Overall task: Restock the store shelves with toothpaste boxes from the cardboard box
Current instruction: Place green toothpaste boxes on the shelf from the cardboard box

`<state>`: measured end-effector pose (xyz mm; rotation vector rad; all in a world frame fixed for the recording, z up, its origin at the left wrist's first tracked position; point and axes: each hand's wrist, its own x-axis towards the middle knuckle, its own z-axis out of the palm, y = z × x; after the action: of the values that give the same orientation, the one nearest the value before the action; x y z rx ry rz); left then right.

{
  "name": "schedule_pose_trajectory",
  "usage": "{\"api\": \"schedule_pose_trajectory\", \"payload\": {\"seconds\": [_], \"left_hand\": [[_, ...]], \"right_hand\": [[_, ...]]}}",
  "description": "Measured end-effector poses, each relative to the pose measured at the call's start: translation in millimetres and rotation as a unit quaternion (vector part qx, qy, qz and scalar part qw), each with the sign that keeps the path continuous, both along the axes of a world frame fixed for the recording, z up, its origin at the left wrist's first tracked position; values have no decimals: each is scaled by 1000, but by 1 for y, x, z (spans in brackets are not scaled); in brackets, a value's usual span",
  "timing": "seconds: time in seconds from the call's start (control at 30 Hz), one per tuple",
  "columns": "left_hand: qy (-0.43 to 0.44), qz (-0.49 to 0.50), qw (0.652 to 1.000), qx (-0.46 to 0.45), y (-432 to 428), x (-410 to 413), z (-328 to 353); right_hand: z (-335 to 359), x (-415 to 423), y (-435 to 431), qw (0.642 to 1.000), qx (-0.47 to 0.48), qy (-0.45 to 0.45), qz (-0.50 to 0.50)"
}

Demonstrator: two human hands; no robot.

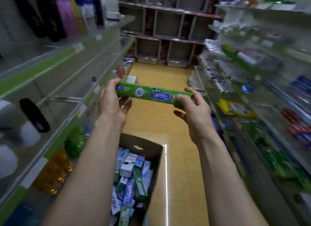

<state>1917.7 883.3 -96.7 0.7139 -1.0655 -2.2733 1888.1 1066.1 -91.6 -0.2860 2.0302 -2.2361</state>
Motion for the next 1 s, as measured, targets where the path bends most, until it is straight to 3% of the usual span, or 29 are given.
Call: {"api": "schedule_pose_trajectory", "payload": {"seconds": [0.17, 0.4, 0.57, 0.83, 1.0], "left_hand": [[-30, -104, 993, -52, 61, -8, -8], [-38, -237, 966, -93, 163, -5, 7], [-10, -316, 944, -95, 247, 16, 17], [18, -388, 919, -61, 389, 72, 27], [51, -498, 863, -69, 486, 122, 42]], "right_hand": [[-6, 14, 60, 988, -31, -5, -149], [-1, 54, 155, 968, -53, 8, -247], [-2, 100, 231, 934, -56, 19, -353], [7, 190, 353, 905, -118, 16, -408], [13, 244, 414, 884, -126, 23, -449]]}}
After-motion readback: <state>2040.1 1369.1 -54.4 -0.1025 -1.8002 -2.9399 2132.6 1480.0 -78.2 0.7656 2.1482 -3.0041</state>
